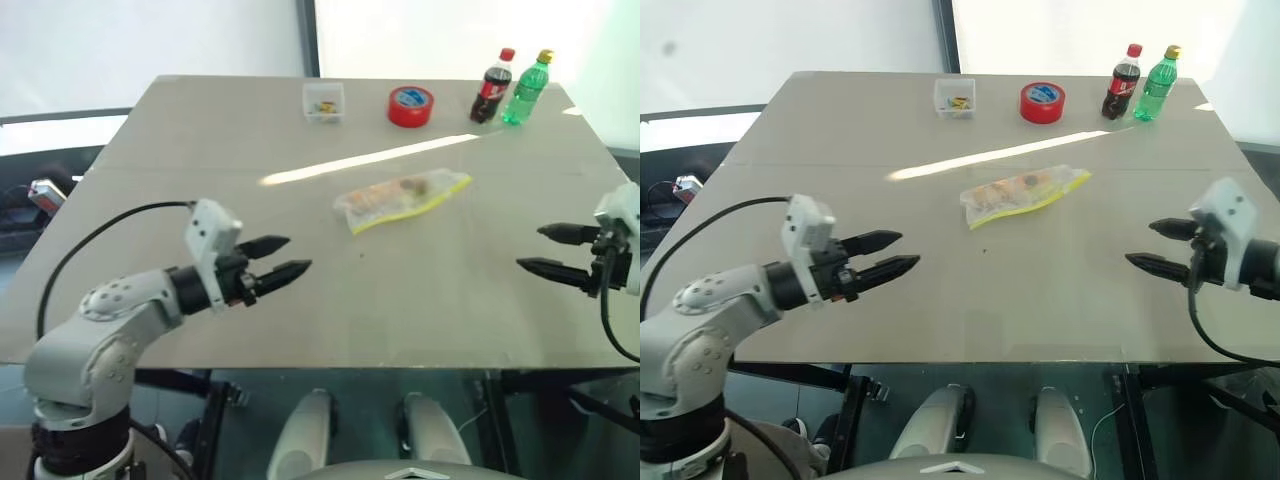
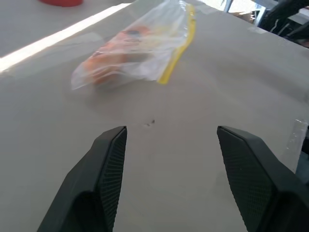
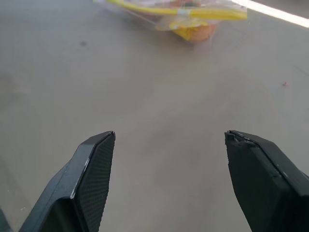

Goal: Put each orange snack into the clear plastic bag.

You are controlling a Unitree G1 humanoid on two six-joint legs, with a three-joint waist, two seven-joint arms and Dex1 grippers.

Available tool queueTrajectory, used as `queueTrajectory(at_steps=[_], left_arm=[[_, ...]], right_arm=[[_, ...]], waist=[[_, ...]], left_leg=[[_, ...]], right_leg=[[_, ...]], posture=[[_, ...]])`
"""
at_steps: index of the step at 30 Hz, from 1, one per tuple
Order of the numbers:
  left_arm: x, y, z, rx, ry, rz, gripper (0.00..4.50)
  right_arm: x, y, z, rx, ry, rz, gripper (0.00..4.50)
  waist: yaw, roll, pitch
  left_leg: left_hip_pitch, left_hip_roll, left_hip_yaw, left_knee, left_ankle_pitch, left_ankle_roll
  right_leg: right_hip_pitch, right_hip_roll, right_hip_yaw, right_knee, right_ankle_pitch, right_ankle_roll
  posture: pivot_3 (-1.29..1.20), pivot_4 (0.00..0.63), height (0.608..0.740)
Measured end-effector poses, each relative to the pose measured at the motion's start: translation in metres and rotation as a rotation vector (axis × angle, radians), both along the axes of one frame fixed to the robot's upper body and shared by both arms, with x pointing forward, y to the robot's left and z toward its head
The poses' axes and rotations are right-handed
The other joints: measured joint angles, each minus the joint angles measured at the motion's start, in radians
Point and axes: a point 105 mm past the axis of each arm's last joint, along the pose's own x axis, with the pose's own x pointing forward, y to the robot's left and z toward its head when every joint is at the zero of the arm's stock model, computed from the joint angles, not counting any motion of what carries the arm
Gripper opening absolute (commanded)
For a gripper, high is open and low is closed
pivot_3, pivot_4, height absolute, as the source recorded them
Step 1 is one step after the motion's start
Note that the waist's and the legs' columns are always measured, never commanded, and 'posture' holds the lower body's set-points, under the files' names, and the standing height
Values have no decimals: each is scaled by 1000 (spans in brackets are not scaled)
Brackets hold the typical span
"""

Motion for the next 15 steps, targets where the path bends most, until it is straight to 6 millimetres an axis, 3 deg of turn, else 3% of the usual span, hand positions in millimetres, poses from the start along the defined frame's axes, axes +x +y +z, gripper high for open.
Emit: queueTrajectory(at_steps=[5, 8, 11, 15], left_arm=[[-3, 13, 3, -37, 8, 62, 3140], [-5, 18, -3, -21, 31, 79, 3140], [-3, 19, 0, -25, 17, 85, 3140], [4, 19, 5, -35, -6, 73, 3140]], right_arm=[[-2, -5, -7, 44, -22, 10, 3714], [7, -11, -4, 70, -87, -29, 3714], [29, -9, 11, 81, -179, -68, 3714], [75, 18, 20, 76, -265, -68, 3714]], waist=[[0, 0, 0], [-5, 0, 0], [-6, 0, 0], [-12, 0, 0]], left_leg=[[0, 0, 0, 0, 0, 0], [1, 1, 1, -1, 0, 0], [1, 1, 2, -1, 0, 0], [1, 1, 2, -1, 0, 0]], right_leg=[[0, 0, 0, 0, 1, -2], [0, 0, 1, 0, 1, -2], [-1, 0, 3, 1, 1, -2], [-1, 1, 2, 0, 1, -3]], posture=[[0, 150, 740], [0, 150, 740], [0, 150, 740], [0, 150, 740]])
